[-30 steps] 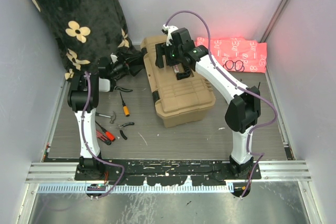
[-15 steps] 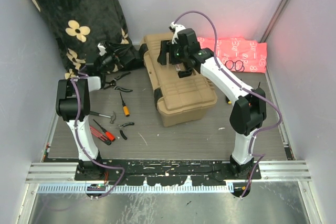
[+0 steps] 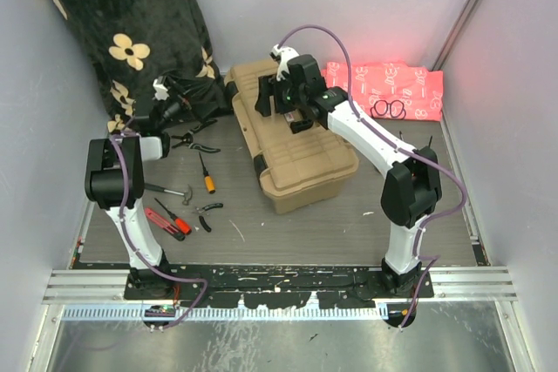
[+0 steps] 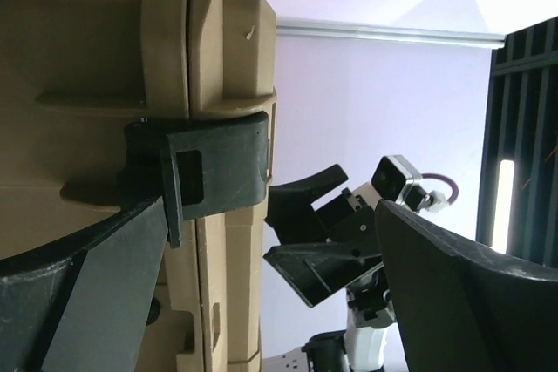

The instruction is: Pack the tool kit

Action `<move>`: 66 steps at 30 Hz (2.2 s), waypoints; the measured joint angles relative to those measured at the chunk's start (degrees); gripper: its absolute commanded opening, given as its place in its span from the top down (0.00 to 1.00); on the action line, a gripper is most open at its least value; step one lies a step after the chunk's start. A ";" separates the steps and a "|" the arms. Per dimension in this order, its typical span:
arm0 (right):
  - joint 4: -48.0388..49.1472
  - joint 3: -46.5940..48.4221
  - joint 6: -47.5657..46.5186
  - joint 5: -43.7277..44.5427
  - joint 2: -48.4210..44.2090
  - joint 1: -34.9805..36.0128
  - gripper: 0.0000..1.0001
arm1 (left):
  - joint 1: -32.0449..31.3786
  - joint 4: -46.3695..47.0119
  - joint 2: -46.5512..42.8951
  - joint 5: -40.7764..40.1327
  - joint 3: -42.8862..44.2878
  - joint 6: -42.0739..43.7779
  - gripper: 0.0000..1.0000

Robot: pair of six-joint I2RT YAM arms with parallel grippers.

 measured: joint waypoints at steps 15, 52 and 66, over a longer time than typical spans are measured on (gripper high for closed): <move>0.02 -1.31 -0.79 -0.24 -1.09 -0.02 0.25 | -1.77 13.35 -4.33 9.14 -11.74 4.61 0.02; -12.39 21.20 -3.19 -8.92 12.96 -6.36 0.37 | -9.07 -63.54 -33.81 6.91 12.31 55.30 0.02; -6.03 21.90 -3.67 -10.16 15.56 -9.25 0.34 | -13.92 -57.46 -49.46 -0.15 -23.82 55.89 0.02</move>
